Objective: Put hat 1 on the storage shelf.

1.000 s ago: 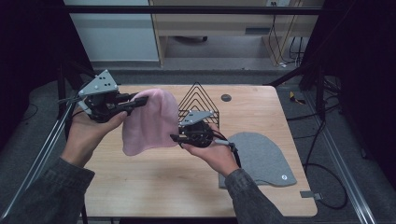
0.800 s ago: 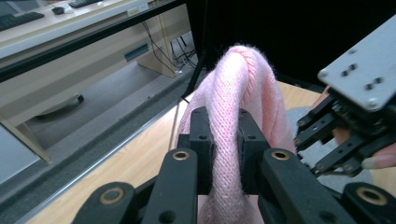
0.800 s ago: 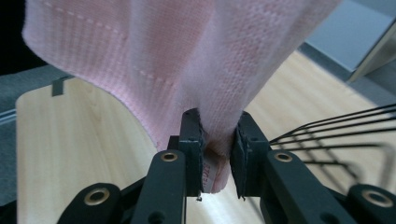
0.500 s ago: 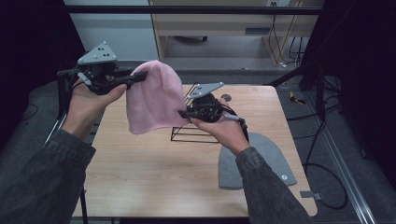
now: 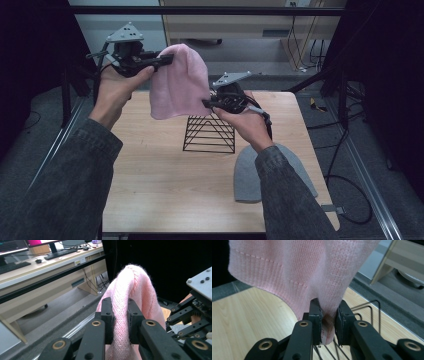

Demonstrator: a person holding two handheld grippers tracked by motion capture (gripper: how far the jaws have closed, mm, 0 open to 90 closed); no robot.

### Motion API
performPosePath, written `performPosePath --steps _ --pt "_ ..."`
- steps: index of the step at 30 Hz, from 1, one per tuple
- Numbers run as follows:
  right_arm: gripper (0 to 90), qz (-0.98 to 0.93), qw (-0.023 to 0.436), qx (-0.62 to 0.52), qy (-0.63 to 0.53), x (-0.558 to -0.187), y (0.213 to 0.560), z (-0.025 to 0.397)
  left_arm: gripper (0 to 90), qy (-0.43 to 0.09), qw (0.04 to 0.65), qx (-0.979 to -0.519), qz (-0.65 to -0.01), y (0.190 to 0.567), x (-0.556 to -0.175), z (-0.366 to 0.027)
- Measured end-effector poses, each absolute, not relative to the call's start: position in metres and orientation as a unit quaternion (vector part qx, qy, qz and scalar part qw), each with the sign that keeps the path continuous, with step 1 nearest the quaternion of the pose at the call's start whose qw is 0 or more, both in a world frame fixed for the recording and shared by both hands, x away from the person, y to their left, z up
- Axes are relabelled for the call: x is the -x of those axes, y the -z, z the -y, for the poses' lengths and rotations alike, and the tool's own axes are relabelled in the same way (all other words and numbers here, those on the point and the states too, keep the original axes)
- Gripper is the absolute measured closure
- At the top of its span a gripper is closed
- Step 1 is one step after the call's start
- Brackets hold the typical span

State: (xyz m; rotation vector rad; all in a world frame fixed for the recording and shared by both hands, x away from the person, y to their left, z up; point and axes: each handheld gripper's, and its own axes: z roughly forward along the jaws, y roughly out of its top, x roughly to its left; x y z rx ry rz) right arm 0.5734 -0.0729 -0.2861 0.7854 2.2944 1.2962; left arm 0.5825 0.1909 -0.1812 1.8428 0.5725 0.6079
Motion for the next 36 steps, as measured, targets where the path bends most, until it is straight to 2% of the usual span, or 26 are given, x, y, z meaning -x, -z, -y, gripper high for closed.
performPosePath --steps 7,15,36 --pt "77.4 -0.811 0.211 -0.306 -0.452 -0.586 0.296 0.097 79.2 -0.238 0.545 -0.766 -0.243 0.198 -0.600 -0.169" --pt "77.8 -0.804 0.206 -0.324 -0.454 -0.586 0.305 0.120 79.2 -0.227 0.547 -0.768 -0.243 0.209 -0.608 -0.154" --pt "77.8 -0.809 0.208 -0.333 -0.436 -0.581 0.337 0.128 78.0 -0.215 0.543 -0.774 -0.243 0.238 -0.623 -0.143"
